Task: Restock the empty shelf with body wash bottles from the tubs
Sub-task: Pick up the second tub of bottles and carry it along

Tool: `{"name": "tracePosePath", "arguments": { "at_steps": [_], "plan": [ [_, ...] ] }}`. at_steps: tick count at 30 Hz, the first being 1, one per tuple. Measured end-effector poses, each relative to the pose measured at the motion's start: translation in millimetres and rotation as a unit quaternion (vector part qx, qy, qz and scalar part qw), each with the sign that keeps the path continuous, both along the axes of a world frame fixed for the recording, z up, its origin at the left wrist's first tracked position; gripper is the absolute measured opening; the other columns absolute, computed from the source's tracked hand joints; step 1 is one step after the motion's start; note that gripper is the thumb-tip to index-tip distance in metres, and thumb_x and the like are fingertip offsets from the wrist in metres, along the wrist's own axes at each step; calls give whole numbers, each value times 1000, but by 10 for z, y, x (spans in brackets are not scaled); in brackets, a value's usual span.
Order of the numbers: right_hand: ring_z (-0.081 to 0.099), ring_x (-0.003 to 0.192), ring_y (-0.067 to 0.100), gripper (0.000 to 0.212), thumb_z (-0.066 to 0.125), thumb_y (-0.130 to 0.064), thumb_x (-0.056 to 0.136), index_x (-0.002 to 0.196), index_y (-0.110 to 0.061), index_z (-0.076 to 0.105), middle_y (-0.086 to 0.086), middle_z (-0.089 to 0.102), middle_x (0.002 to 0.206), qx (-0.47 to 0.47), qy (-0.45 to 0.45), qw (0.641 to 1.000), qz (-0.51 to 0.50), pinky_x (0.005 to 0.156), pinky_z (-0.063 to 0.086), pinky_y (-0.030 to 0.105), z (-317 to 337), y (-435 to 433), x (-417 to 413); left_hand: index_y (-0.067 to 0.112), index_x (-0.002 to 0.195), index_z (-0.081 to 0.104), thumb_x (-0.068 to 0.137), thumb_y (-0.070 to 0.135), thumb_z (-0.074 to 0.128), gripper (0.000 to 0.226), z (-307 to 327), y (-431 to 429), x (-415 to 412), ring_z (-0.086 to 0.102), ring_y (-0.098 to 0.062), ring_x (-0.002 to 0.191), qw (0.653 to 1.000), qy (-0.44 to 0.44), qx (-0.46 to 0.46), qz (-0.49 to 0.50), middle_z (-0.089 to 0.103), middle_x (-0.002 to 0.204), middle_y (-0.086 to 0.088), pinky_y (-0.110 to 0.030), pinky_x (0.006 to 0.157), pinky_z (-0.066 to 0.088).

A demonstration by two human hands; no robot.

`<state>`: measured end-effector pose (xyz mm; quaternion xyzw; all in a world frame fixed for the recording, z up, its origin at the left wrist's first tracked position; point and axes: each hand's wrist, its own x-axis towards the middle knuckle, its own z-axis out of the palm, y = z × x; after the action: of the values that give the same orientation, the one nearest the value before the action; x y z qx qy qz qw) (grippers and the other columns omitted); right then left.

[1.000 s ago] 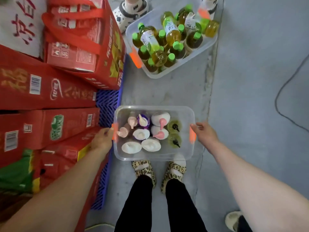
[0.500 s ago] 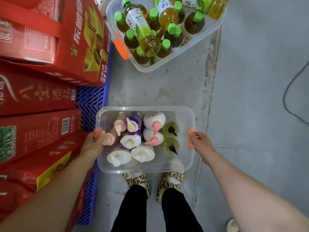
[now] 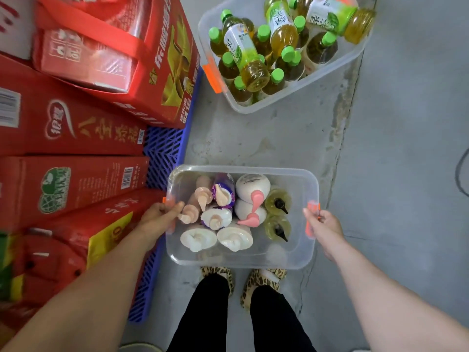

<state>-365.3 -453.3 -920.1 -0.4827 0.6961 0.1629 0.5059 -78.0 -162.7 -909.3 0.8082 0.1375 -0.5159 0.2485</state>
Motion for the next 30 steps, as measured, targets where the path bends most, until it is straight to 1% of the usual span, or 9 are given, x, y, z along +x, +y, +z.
{"name": "tracePosePath", "arguments": {
  "at_steps": [2, 5, 10, 13, 17, 20, 23, 26, 30],
  "plan": [
    [63, 99, 23, 30, 69, -43, 90, 104, -18, 59, 5, 67, 107, -5, 4, 1000, 18, 84, 50, 33, 202, -90, 36, 13, 102, 69, 67, 69, 75, 66, 153, 57, -88, 68, -20, 89, 1000, 19, -5, 16, 73, 97, -7, -35, 82, 55],
    [61, 94, 24, 31, 67, -40, 92, 108, -14, 59, 6, 65, 102, -20, 16, 998, 52, 71, 44, 29, 586, -229, 103, 6, 99, 70, 80, 53, 73, 51, 499, 87, -301, 66, -16, 82, 999, 20, -6, 42, 71, 90, -4, -23, 64, 47],
    [65, 92, 27, 30, 69, -42, 91, 101, -16, 60, 11, 68, 105, -37, 23, 991, 127, 62, 45, 27, 1308, -367, 113, 4, 96, 71, 62, 68, 75, 72, 1171, 305, -786, 68, -20, 83, 996, 11, 9, 93, 73, 91, -7, -34, 78, 55],
    [63, 89, 27, 31, 70, -41, 90, 101, -14, 60, 12, 68, 103, -50, 18, 981, 185, 67, 48, 31, 1798, -407, 123, 2, 99, 68, 79, 52, 75, 54, 1643, 420, -1144, 60, -14, 72, 991, 9, 12, 130, 69, 90, -8, -24, 60, 45],
    [61, 88, 28, 27, 71, -40, 90, 94, -16, 59, 9, 65, 96, -58, 3, 965, 257, 81, 51, 39, 2460, -384, 227, 11, 85, 69, 83, 45, 73, 34, 2370, 568, -1635, 58, -11, 64, 979, -7, -21, 203, 64, 63, 9, -18, 48, 41],
    [59, 85, 26, 24, 70, -32, 92, 93, -11, 59, 12, 63, 96, -57, -27, 947, 316, 74, 49, 36, 2949, -267, 308, 17, 75, 59, 89, 28, 71, 21, 2963, 690, -2090, 53, -7, 59, 959, -32, -35, 278, 58, 63, 6, -11, 40, 38],
    [57, 86, 26, 29, 71, -28, 92, 103, -4, 60, 12, 60, 99, -62, -50, 921, 381, 60, 43, 29, 3367, -80, 355, 15, 78, 56, 89, 33, 70, 25, 3401, 900, -2579, 54, -5, 53, 938, -29, -38, 344, 53, 66, 4, -15, 41, 38],
    [58, 86, 27, 36, 73, -30, 90, 104, 1, 64, 14, 62, 101, -69, -56, 887, 454, 71, 45, 32, 3666, 153, 396, 10, 98, 59, 83, 45, 73, 40, 3726, 1146, -3128, 55, -10, 64, 909, -25, -30, 415, 58, 77, 1, -21, 48, 42],
    [62, 79, 27, 40, 74, -47, 85, 87, -7, 68, 8, 67, 91, -58, -55, 818, 570, 70, 50, 36, 3945, 612, 463, 14, 83, 53, 87, 40, 71, 32, 4110, 1431, -3848, 51, -10, 65, 869, -31, -16, 494, 56, 78, 1, -14, 41, 38]
  ]
}}
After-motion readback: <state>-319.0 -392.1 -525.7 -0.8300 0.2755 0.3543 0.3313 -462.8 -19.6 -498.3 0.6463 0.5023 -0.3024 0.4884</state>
